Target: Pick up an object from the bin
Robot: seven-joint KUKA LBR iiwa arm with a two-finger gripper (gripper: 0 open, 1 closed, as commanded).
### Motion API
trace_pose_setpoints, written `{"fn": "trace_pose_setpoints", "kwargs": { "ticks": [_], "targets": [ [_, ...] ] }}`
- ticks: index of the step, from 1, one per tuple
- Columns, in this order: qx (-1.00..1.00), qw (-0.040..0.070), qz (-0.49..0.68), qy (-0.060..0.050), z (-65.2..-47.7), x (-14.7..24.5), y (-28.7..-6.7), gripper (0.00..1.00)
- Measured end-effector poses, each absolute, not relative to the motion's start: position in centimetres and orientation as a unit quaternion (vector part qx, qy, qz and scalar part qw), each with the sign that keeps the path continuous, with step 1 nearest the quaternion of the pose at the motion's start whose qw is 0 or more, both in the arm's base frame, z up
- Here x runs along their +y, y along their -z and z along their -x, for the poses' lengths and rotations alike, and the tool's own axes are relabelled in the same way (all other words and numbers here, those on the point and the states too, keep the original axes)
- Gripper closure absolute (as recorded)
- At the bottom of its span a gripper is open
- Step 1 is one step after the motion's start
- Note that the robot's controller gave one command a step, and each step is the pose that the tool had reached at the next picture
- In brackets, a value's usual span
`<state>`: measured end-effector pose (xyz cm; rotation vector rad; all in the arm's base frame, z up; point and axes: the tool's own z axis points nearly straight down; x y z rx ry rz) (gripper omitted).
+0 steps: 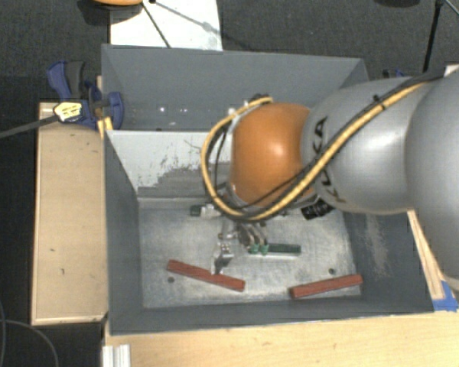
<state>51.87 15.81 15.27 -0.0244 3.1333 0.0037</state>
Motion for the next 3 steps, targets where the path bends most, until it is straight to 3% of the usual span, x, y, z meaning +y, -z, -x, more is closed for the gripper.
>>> {"fn": "trace_pose_setpoints", "kwargs": {
  "ticks": [1, 2, 3],
  "targets": [
    [0.999, 0.0, -0.037, 0.0, -49.7, 17.3, -11.7, 0.0],
    [0.998, 0.001, 0.058, -0.001, -47.8, 16.2, -7.5, 1.0],
    [0.998, 0.001, 0.056, -0.001, -47.8, 16.2, -7.5, 1.0]
  ]
}}
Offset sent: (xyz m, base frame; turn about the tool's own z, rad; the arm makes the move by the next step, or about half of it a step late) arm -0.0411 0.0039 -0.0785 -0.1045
